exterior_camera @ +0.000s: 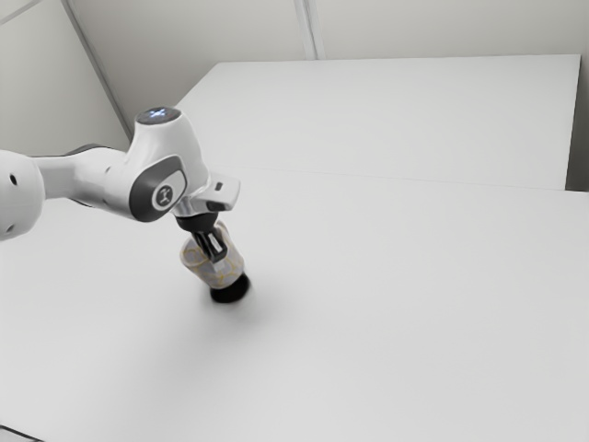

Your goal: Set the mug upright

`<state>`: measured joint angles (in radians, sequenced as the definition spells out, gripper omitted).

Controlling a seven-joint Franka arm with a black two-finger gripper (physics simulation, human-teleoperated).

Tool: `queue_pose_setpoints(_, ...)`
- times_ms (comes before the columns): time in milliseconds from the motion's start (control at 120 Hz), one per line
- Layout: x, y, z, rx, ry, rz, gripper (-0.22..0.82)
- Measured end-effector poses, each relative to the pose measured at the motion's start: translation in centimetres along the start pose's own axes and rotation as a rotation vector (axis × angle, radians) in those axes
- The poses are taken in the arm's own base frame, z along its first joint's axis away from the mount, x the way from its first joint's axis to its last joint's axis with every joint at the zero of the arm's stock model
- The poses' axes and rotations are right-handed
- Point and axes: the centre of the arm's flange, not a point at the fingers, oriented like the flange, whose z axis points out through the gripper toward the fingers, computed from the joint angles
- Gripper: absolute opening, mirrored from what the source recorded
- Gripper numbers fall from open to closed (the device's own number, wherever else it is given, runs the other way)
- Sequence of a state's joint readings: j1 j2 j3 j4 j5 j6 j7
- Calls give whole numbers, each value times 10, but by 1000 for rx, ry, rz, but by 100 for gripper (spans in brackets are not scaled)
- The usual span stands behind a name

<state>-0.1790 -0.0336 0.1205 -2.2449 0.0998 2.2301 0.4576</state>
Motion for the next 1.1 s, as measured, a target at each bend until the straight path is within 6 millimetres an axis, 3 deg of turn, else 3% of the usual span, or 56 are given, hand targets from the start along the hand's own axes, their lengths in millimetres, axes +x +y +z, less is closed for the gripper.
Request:
queue_pose_setpoints(200, 4, 8, 6, 24, 21, -14, -18)
queue_pose_setpoints(425, 15, 28, 5, 22, 31, 9, 29)
queue_pose_setpoints(658, 13, 24, -13, 6, 54, -62, 50)
queue_pose_setpoints(700, 10, 19, -27, -11, 76, -111, 52)
queue_pose_setpoints(1050, 30, -21, -214, -24, 188, -326, 59)
queue_pose_setpoints(1100, 37, -23, -230, -24, 178, -334, 59)
